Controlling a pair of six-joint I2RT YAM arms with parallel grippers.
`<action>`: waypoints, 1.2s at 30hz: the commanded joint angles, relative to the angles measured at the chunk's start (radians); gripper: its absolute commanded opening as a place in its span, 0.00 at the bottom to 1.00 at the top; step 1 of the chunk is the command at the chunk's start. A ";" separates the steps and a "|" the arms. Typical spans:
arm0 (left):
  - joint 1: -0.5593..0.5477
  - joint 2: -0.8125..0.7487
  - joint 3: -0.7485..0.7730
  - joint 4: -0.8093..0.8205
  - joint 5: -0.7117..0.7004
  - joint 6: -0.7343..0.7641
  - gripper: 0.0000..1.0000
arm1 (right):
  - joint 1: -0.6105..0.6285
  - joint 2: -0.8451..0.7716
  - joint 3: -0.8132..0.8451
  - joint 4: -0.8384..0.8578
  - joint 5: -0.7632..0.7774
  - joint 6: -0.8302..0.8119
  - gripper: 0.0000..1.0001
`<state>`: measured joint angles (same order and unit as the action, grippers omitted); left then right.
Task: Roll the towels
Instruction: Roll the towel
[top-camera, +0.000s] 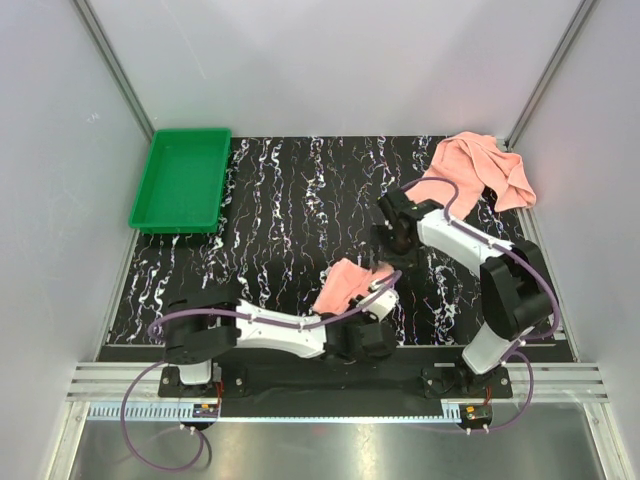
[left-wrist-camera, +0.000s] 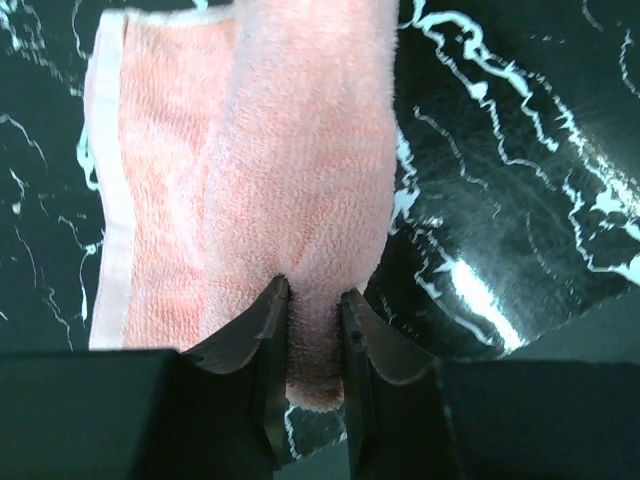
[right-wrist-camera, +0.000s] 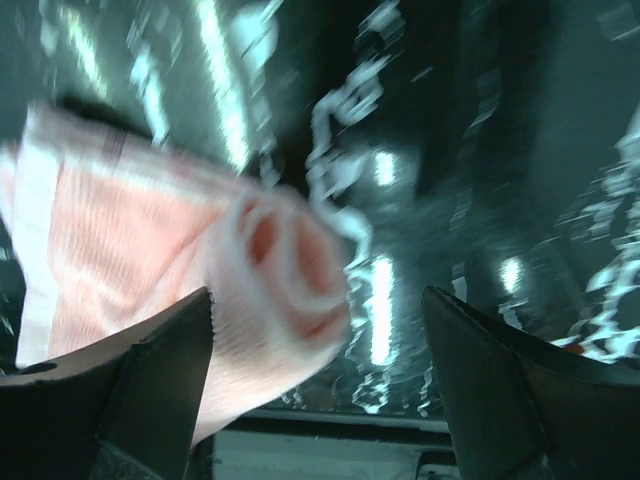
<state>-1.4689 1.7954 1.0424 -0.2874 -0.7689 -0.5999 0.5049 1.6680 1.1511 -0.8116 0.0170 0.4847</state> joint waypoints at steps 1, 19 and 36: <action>0.022 -0.085 -0.059 -0.038 0.123 -0.069 0.18 | -0.115 -0.013 0.067 -0.005 0.057 -0.058 0.90; 0.387 -0.415 -0.447 0.445 0.753 -0.178 0.02 | -0.235 -0.447 -0.246 0.354 -0.179 0.043 1.00; 0.722 -0.240 -0.808 1.230 1.255 -0.527 0.00 | -0.226 -0.472 -0.734 1.060 -0.623 0.318 0.99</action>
<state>-0.7650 1.4654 0.2768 0.7502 0.3614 -1.0374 0.2729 1.1736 0.4583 0.0090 -0.5026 0.7147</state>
